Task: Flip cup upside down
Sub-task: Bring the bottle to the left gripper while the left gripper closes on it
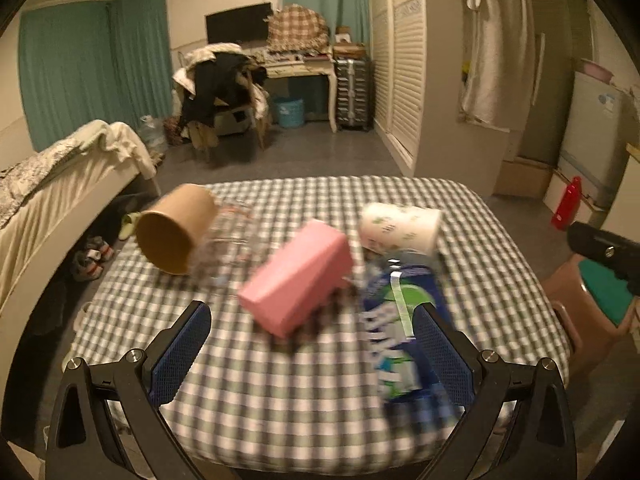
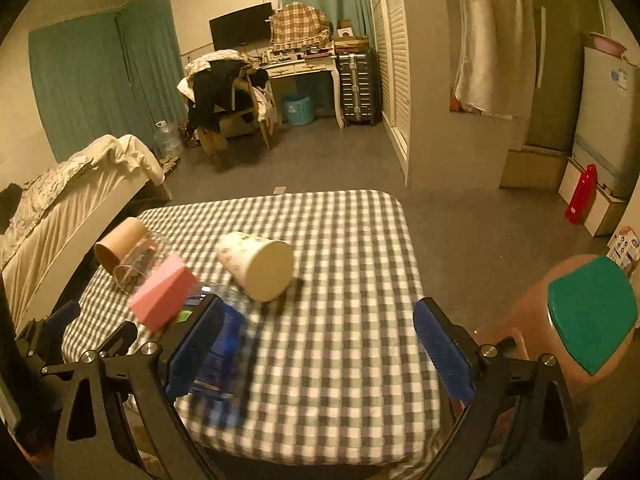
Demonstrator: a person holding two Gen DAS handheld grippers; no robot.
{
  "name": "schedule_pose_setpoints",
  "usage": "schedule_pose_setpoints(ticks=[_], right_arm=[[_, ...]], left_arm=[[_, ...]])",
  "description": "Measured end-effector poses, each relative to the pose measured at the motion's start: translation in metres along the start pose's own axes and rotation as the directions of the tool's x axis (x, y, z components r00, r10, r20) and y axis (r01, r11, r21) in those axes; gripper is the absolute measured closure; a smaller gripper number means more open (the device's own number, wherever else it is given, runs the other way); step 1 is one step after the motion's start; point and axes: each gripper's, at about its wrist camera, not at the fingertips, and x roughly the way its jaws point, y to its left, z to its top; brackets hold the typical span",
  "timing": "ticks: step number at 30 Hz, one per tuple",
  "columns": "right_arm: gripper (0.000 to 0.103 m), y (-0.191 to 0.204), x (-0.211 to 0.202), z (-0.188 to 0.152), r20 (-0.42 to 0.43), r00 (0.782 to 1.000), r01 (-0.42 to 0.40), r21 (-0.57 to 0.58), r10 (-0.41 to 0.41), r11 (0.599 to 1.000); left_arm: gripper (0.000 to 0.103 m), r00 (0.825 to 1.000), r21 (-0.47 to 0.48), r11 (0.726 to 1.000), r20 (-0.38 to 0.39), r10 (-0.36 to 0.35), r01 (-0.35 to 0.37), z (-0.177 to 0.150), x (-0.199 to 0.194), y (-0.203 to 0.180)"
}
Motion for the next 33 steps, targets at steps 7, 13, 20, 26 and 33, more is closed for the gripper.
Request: schedule_pose_setpoints(ticks=[7, 13, 20, 26, 33], right_arm=[[0.007, -0.023, 0.009, -0.008, -0.035, 0.998, 0.056, 0.025, -0.055, 0.998], [0.007, -0.025, 0.007, -0.006, -0.026, 1.0, 0.019, 0.044, -0.018, 0.999], [0.007, -0.029, 0.017, -0.005, -0.039, 0.997, 0.065, 0.044, -0.063, 0.997], [0.007, -0.036, 0.023, -0.002, -0.048, 0.997, 0.059, 0.075, -0.055, 0.995], [0.007, -0.042, 0.026, 0.0, -0.051, 0.997, 0.057, 0.1, -0.052, 0.993]], left_arm=[[0.0, 0.998, 0.05, 0.998, -0.063, -0.033, 0.036, 0.018, 0.013, -0.028], [0.0, 0.995, 0.102, 0.993, -0.087, -0.043, 0.052, 0.039, 0.017, -0.043], [0.0, 0.984, 0.129, 0.99, -0.172, -0.037, 0.06, 0.04, 0.051, -0.055], [0.001, 0.952, 0.115, 0.988, -0.3, -0.067, 0.106, 0.041, 0.085, -0.059], [0.008, 0.911, 0.086, 0.985, -0.401, -0.101, 0.147, 0.046, 0.105, -0.054]])
